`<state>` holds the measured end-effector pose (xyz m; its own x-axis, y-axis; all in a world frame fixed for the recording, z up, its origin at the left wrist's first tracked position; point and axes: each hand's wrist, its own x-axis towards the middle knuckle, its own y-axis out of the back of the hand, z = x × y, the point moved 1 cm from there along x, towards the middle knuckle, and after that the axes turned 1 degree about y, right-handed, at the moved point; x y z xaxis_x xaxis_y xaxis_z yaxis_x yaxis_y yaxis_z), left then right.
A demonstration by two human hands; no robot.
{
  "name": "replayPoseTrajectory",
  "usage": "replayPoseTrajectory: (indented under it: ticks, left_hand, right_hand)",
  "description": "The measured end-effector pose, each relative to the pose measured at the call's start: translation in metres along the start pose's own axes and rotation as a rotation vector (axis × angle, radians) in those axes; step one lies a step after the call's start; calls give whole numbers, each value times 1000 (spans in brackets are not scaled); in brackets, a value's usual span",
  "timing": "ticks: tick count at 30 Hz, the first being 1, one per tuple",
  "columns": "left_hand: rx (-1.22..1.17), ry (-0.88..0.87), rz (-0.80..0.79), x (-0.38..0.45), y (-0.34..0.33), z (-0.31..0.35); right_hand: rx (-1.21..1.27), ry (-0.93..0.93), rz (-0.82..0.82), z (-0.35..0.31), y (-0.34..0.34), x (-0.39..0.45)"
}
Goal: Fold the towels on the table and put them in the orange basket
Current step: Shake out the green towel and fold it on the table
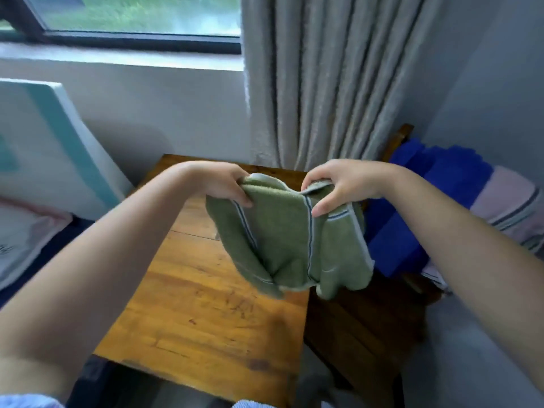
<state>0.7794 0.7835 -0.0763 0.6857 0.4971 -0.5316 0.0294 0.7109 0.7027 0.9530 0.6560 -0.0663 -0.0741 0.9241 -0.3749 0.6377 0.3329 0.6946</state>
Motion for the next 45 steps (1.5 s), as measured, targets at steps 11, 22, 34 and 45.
replayPoseTrajectory:
  ticks: [11, 22, 34, 45]
  left_hand:
    - [-475, 71, 741, -61, 46, -179]
    - [179, 133, 400, -67, -8, -324]
    - [134, 476, 146, 15, -133, -367]
    - [-130, 712, 474, 28, -170, -388]
  right_hand:
    - [-255, 53, 642, -145, -68, 128]
    - [-434, -4, 98, -132, -195, 202]
    - [-231, -50, 272, -39, -293, 262]
    - [-361, 166, 63, -24, -281, 306]
